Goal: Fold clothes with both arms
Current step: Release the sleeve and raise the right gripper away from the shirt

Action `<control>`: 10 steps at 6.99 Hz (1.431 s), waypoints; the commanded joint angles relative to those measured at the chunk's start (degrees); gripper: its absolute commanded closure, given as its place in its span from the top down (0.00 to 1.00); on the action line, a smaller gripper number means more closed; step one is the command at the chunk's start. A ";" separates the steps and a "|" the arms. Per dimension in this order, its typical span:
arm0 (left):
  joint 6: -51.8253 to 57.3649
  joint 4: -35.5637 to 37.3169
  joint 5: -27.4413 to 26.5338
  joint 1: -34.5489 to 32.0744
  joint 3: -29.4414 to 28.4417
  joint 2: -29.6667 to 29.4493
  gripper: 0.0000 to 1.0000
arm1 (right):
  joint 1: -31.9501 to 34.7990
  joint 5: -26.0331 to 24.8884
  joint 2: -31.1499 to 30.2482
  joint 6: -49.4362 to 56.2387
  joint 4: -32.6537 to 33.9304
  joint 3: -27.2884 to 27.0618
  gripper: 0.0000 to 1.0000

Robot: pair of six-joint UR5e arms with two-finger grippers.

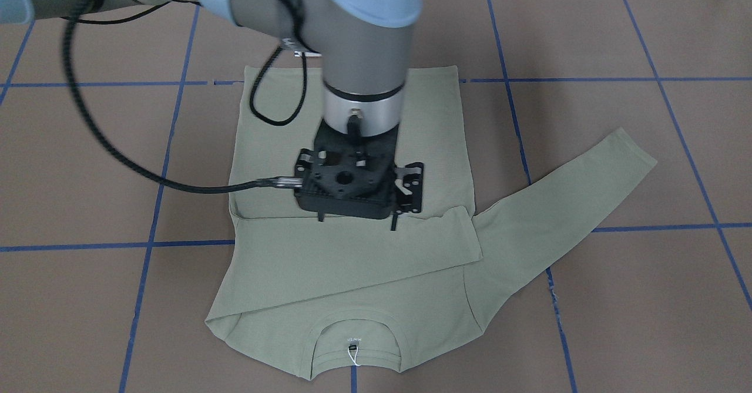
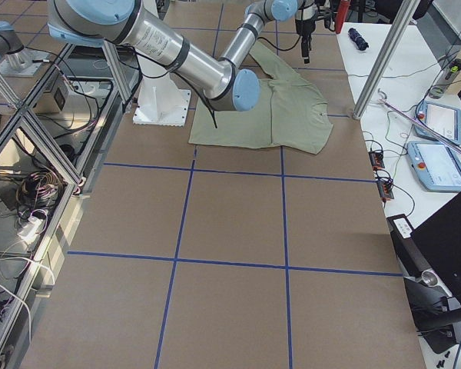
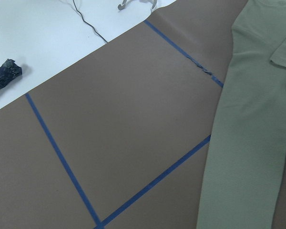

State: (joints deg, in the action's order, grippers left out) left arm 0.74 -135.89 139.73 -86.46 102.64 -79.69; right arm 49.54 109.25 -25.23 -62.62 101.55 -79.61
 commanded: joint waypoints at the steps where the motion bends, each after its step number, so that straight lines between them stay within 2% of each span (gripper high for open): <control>1: -9.21 -10.99 -7.91 8.10 0.28 6.09 1.00 | 10.18 10.41 -19.59 17.98 1.54 -17.80 1.00; 2: -15.09 -15.50 -14.59 14.85 0.28 8.39 1.00 | 13.53 11.85 -29.86 27.11 0.94 -24.13 1.00; 4: -19.27 -16.25 -23.23 24.45 0.11 9.38 1.00 | 20.64 18.94 -40.64 42.60 -0.38 -26.74 1.00; 5: -20.24 -16.25 -27.62 29.63 0.10 11.12 1.00 | 22.86 20.03 -45.12 46.85 -1.69 -28.13 1.00; 6: -20.77 -16.25 -28.71 33.34 -0.24 11.40 1.00 | 23.23 19.95 -47.52 46.89 -2.14 -29.80 1.00; 7: -22.26 -16.25 -32.20 38.60 -0.42 11.31 1.00 | 23.41 19.95 -48.50 46.72 -2.15 -30.78 1.00; 10: -22.18 -16.25 -38.02 46.28 -3.58 10.96 0.99 | 23.41 20.04 -50.70 46.19 -2.15 -33.50 1.00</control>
State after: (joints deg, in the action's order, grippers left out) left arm -21.41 -152.14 103.90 -42.86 100.32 -68.55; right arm 72.91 129.22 -75.17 -16.39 99.38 -112.16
